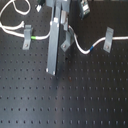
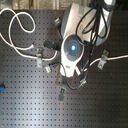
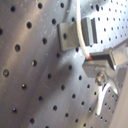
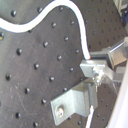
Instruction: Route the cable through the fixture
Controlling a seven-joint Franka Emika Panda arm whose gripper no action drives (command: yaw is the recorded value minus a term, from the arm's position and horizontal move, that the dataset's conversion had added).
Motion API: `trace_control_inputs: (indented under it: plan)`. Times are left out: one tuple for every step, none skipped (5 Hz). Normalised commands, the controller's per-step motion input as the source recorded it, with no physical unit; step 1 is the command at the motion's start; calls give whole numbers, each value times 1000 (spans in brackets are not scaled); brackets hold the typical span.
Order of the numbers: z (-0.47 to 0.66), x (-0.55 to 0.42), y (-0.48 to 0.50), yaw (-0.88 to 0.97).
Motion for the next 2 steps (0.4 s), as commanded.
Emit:
trace_control_inputs:
  plan:
    - [-483, -43, -29, 0]
    - [-251, -26, 3, 0]
